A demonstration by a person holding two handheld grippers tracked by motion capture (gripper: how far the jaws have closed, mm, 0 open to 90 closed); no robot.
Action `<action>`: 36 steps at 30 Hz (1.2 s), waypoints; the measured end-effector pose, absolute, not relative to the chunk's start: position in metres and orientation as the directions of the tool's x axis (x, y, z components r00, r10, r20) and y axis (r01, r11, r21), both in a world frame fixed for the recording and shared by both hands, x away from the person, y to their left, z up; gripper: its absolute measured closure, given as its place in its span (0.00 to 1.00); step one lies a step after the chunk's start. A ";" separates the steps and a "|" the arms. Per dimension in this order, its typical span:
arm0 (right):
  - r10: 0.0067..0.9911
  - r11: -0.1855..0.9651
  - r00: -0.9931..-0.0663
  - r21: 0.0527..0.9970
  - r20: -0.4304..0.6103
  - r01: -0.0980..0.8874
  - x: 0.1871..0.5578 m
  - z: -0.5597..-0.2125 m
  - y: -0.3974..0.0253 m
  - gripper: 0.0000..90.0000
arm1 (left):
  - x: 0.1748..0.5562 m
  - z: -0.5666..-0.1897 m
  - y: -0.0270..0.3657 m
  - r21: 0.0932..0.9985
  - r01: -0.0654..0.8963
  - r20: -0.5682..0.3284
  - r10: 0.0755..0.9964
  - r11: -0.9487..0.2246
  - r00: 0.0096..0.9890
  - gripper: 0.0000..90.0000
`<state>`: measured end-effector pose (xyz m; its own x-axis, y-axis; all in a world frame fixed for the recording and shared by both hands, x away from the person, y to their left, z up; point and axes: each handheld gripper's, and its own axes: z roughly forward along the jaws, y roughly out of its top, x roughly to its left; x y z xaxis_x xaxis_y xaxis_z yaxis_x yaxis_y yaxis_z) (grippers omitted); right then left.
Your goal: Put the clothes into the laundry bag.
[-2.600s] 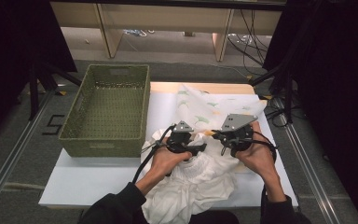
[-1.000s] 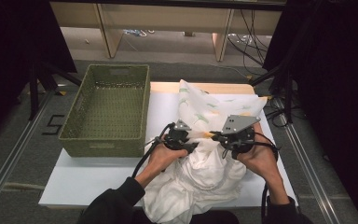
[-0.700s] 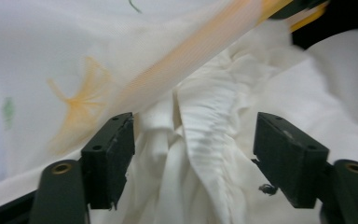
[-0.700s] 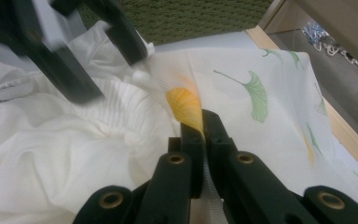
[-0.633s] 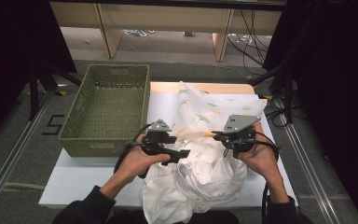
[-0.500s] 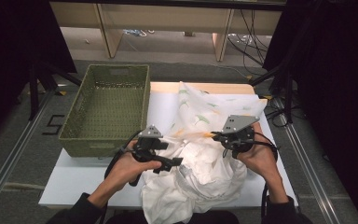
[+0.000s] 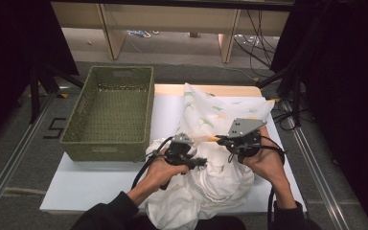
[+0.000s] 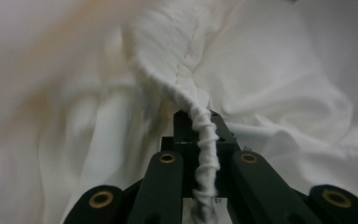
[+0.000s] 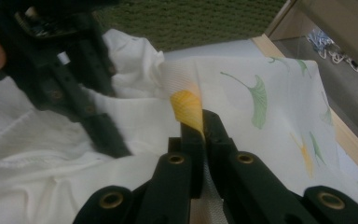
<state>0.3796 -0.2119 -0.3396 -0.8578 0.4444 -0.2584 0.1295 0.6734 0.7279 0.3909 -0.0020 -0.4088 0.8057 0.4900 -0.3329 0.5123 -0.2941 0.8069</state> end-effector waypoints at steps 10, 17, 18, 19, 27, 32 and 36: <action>0.443 0.674 -0.853 0.730 -0.278 0.112 0.373 -0.331 -0.214 1.00 | 0.430 -0.441 -0.002 0.768 0.599 -0.350 0.632 -0.229 0.691 0.87; 0.453 0.673 -0.851 0.727 -0.264 0.133 0.378 -0.336 -0.216 1.00 | 0.403 -0.409 0.027 0.770 0.584 -0.353 0.592 -0.255 0.724 0.42; 0.457 0.674 -0.848 0.726 -0.267 0.134 0.378 -0.336 -0.216 1.00 | 0.397 -0.404 0.032 0.775 0.575 -0.339 0.595 -0.263 0.729 0.36; 0.457 0.674 -0.848 0.726 -0.267 0.134 0.377 -0.335 -0.216 1.00 | 0.391 -0.400 0.039 0.787 0.563 -0.325 0.605 -0.253 0.727 0.31; 0.454 0.676 -0.850 0.724 -0.267 0.134 0.378 -0.336 -0.215 1.00 | 0.348 -0.411 0.062 0.790 0.562 -0.379 0.526 -0.245 0.761 0.17; 0.461 0.675 -0.850 0.722 -0.256 0.149 0.378 -0.338 -0.215 1.00 | 0.332 -0.443 0.028 0.773 0.495 -0.275 0.494 -0.397 0.825 0.17; 0.450 0.680 -0.855 0.720 -0.260 0.139 0.377 -0.338 -0.212 1.00 | 0.352 -0.464 0.008 0.772 0.480 -0.259 0.483 -0.418 0.837 0.25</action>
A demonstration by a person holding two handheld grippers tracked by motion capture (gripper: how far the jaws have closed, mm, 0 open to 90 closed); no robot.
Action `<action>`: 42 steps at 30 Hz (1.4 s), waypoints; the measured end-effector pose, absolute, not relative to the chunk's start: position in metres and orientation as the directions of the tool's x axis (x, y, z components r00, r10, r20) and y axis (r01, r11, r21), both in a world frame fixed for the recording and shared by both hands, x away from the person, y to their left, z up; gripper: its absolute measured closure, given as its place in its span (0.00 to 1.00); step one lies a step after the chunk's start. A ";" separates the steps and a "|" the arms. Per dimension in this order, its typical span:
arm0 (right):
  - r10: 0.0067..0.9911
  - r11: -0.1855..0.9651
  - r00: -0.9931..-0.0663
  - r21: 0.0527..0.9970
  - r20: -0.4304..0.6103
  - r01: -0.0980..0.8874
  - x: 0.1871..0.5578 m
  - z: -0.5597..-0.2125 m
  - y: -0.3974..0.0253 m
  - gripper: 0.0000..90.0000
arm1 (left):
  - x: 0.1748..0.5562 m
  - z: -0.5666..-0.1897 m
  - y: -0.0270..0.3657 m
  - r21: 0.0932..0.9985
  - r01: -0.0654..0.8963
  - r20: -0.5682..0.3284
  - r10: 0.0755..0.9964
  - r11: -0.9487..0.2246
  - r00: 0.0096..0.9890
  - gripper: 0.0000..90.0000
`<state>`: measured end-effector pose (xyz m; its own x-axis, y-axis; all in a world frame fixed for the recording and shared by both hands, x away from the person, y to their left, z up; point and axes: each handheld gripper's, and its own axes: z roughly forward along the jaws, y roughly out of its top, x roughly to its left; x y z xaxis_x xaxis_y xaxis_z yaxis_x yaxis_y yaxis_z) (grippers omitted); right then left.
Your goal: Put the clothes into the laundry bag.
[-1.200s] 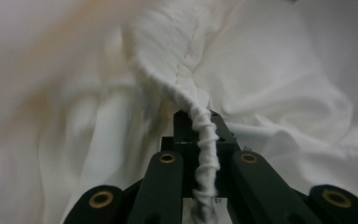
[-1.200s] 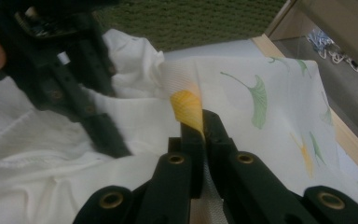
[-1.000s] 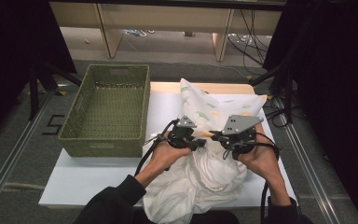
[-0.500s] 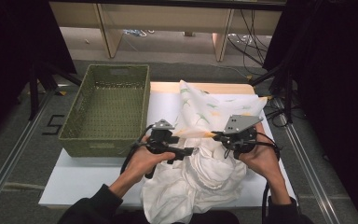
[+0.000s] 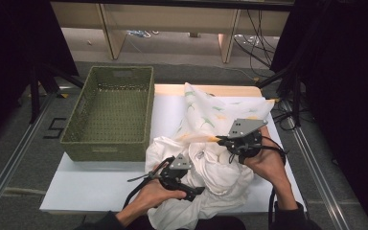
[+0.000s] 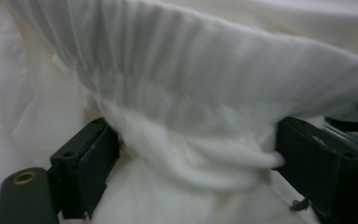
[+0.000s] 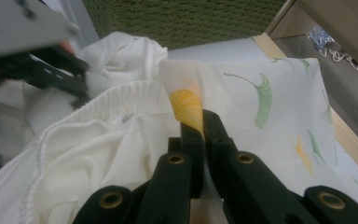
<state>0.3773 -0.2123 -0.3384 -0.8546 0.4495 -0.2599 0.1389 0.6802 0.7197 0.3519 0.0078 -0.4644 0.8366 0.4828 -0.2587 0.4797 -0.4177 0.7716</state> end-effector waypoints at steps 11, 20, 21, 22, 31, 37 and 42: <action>0.412 0.683 -0.866 0.725 -0.282 0.089 0.364 -0.325 -0.207 1.00 | 0.387 -0.415 0.003 0.859 0.432 -0.220 0.563 -0.276 0.797 0.81; 0.388 0.699 -0.881 0.709 -0.269 0.091 0.362 -0.328 -0.207 1.00 | 0.421 -0.454 0.004 0.814 0.542 -0.304 0.641 -0.209 0.705 0.76; 0.387 0.701 -0.882 0.707 -0.269 0.092 0.363 -0.330 -0.205 1.00 | 0.420 -0.451 0.005 0.818 0.533 -0.299 0.631 -0.216 0.715 0.73; 0.386 0.708 -0.884 0.699 -0.265 0.100 0.364 -0.331 -0.204 1.00 | 0.417 -0.449 0.007 0.814 0.538 -0.302 0.631 -0.219 0.714 0.68; 0.421 0.695 -0.868 0.709 -0.263 0.122 0.369 -0.333 -0.212 1.00 | 0.391 -0.420 0.064 0.847 0.469 -0.194 0.678 -0.249 0.709 0.24; 0.418 0.697 -0.871 0.706 -0.258 0.125 0.370 -0.334 -0.211 1.00 | 0.398 -0.430 0.058 0.825 0.449 -0.086 0.708 -0.344 0.700 0.18; 0.411 0.697 -0.874 0.708 -0.260 0.117 0.370 -0.334 -0.212 1.00 | 0.422 -0.451 0.049 0.768 0.494 -0.064 0.719 -0.408 0.692 0.16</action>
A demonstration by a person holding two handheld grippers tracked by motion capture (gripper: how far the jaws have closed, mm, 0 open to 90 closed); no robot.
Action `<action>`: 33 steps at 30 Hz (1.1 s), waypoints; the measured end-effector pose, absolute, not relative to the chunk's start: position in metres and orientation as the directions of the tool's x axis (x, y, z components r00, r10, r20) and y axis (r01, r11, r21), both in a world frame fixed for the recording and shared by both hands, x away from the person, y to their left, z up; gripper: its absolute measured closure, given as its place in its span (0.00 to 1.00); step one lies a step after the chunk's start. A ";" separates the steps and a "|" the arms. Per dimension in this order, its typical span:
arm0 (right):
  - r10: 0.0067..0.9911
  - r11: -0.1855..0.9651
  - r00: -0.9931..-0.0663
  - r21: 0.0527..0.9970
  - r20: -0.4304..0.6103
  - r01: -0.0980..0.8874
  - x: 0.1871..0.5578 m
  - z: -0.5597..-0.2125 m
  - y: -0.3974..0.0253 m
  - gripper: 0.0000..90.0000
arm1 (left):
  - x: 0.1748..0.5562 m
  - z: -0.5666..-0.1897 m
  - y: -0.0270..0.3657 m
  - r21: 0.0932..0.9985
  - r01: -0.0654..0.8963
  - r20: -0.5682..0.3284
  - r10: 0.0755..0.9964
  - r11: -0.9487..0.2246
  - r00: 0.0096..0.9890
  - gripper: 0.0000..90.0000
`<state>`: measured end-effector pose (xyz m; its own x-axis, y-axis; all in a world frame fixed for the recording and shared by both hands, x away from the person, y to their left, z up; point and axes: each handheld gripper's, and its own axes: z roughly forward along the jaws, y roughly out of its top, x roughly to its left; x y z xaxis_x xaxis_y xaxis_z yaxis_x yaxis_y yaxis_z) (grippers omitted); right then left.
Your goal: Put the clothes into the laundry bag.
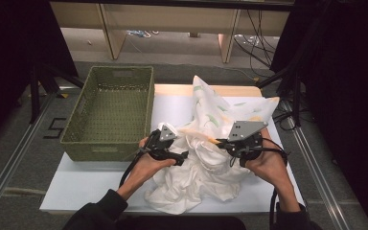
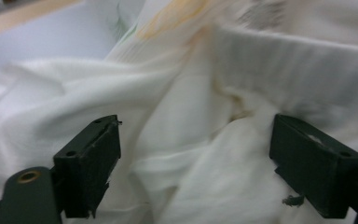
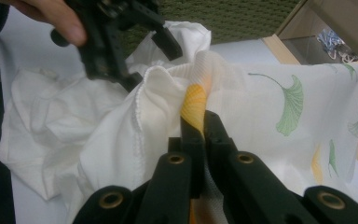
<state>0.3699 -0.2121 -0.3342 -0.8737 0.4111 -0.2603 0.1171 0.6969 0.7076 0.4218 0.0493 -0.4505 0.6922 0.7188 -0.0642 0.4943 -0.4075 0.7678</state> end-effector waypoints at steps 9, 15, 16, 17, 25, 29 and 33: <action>0.408 0.697 -0.876 0.708 -0.258 0.116 0.370 -0.335 -0.209 1.00 | 0.399 -0.440 0.025 0.821 0.473 -0.248 0.548 -0.318 0.799 0.95; 0.380 0.682 -0.893 0.726 -0.241 0.094 0.362 -0.330 -0.209 1.00 | 0.393 -0.426 -0.003 0.863 0.403 -0.198 0.530 -0.306 0.825 0.95; 0.381 0.685 -0.893 0.722 -0.241 0.098 0.360 -0.329 -0.211 1.00 | 0.397 -0.426 -0.006 0.863 0.416 -0.215 0.539 -0.285 0.815 0.95; 0.382 0.690 -0.890 0.718 -0.248 0.096 0.357 -0.327 -0.213 1.00 | 0.403 -0.428 -0.011 0.861 0.436 -0.236 0.552 -0.263 0.800 0.95; 0.402 0.705 -0.881 0.699 -0.250 0.123 0.354 -0.332 -0.224 1.00 | 0.421 -0.440 -0.003 0.820 0.501 -0.258 0.602 -0.277 0.756 0.70; 0.401 0.701 -0.881 0.704 -0.251 0.118 0.355 -0.331 -0.224 1.00 | 0.395 -0.424 0.019 0.833 0.412 -0.108 0.623 -0.369 0.775 0.42; 0.403 0.702 -0.880 0.702 -0.253 0.120 0.355 -0.332 -0.222 1.00 | 0.382 -0.419 0.046 0.826 0.382 -0.024 0.650 -0.415 0.760 0.28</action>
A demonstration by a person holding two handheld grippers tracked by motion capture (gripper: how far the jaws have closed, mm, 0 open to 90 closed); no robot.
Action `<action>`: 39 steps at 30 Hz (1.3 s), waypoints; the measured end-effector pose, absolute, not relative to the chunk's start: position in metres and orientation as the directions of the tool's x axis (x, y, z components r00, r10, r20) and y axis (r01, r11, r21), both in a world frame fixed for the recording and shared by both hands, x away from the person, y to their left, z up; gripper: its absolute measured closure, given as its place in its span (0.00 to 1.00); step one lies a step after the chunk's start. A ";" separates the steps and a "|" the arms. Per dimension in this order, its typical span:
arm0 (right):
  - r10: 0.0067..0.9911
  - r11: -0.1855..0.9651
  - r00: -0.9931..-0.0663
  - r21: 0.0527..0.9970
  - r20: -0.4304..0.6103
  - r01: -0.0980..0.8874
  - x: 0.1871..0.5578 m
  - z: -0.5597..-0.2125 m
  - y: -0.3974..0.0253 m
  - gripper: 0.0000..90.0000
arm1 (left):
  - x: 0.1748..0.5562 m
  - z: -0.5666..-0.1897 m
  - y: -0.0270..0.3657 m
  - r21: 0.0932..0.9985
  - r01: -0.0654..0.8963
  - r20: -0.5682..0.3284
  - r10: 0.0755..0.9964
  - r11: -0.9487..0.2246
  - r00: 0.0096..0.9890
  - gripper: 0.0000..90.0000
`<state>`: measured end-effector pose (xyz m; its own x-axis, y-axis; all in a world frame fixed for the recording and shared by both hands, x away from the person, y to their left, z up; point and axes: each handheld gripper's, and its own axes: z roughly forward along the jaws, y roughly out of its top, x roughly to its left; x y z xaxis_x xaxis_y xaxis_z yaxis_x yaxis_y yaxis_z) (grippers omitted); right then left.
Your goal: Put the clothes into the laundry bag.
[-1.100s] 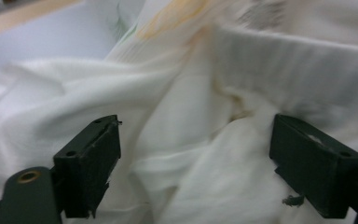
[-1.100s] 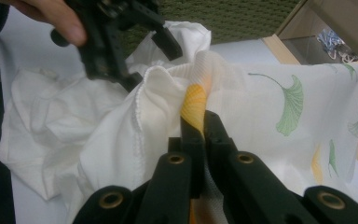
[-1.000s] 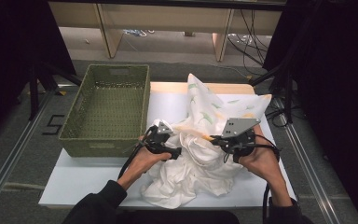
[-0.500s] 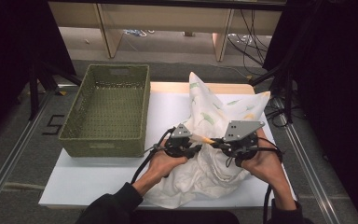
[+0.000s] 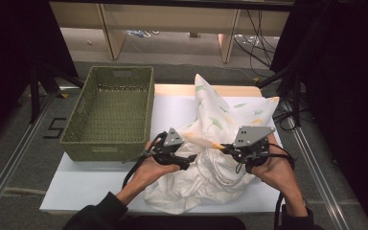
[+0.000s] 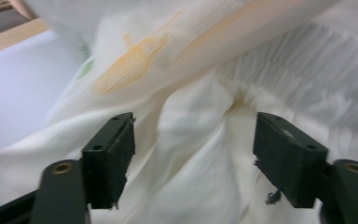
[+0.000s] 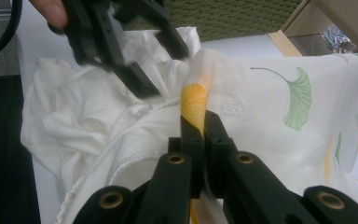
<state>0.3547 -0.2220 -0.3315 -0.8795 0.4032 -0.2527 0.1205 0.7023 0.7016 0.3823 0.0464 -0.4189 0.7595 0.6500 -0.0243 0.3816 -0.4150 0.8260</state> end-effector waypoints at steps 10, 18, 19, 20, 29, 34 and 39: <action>0.394 0.706 -0.885 0.698 -0.248 0.118 0.356 -0.334 -0.217 1.00 | 0.398 -0.469 0.048 0.754 0.478 -0.155 0.586 -0.450 0.796 0.51; 0.363 0.713 -0.897 0.695 -0.251 0.094 0.352 -0.334 -0.210 1.00 | 0.389 -0.448 0.015 0.815 0.343 -0.072 0.507 -0.467 0.859 0.91; 0.359 0.710 -0.901 0.698 -0.244 0.094 0.351 -0.332 -0.211 1.00 | 0.389 -0.443 0.012 0.826 0.342 -0.084 0.503 -0.448 0.860 0.91; 0.363 0.708 -0.899 0.700 -0.246 0.094 0.350 -0.331 -0.211 1.00 | 0.390 -0.438 0.010 0.840 0.337 -0.097 0.493 -0.425 0.864 0.91; 0.352 0.713 -0.904 0.696 -0.244 0.090 0.348 -0.332 -0.210 1.00 | 0.426 -0.451 -0.004 0.831 0.429 -0.191 0.543 -0.354 0.818 0.90; 0.341 0.723 -0.910 0.684 -0.238 0.092 0.349 -0.336 -0.209 1.00 | 0.422 -0.450 0.003 0.829 0.410 -0.145 0.563 -0.380 0.814 0.77; 0.351 0.720 -0.906 0.686 -0.235 0.101 0.348 -0.336 -0.214 1.00 | 0.398 -0.434 0.028 0.821 0.372 -0.041 0.605 -0.433 0.795 0.45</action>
